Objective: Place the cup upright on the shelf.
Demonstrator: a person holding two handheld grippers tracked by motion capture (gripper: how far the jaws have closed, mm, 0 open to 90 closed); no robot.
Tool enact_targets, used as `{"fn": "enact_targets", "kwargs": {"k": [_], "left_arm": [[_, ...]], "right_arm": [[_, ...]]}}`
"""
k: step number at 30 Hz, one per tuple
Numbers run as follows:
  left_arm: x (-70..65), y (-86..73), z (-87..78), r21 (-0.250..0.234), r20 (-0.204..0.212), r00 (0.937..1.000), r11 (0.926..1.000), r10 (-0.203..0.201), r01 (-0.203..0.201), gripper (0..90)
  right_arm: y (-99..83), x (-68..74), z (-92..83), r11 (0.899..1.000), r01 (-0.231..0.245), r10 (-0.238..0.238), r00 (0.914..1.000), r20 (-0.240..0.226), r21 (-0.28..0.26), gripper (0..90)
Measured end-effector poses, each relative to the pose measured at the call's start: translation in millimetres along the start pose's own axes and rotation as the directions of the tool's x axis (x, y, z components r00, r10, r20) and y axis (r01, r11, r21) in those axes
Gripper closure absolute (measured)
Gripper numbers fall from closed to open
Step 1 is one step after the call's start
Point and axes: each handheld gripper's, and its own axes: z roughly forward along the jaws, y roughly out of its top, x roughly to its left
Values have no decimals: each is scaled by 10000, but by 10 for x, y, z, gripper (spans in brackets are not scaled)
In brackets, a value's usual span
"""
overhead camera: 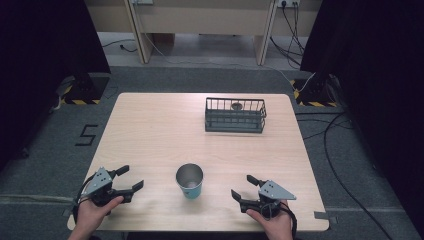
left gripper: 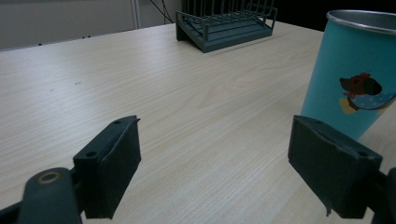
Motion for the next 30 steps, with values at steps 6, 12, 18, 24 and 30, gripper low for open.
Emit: {"fn": "enact_targets", "kwargs": {"k": [6, 12, 18, 24, 30], "left_arm": [[-4, 1, -1, 14, -2, 10000, 10000, 26, -26, 164], [-3, -1, -1, 26, -18, 10000, 10000, 24, -24, 164], [1, -2, -2, 28, -39, 10000, 10000, -14, 14, 164], [3, -3, -2, 47, -39, 10000, 10000, -35, 35, 164], [4, -2, -2, 35, -42, 10000, 10000, -28, 28, 164]], "right_arm": [[28, 51, 25, 9999, 164, -163, 9995, -256, 42, 216], [121, 134, 85, 9996, 246, -253, 9974, -680, -109, 215], [176, 181, 146, 9991, 412, -419, 9952, -884, -91, 210], [255, 244, 220, 9980, 594, -616, 9916, -1134, -229, 208], [297, 295, 303, 9975, 682, -701, 9877, -1401, -181, 208]]}}
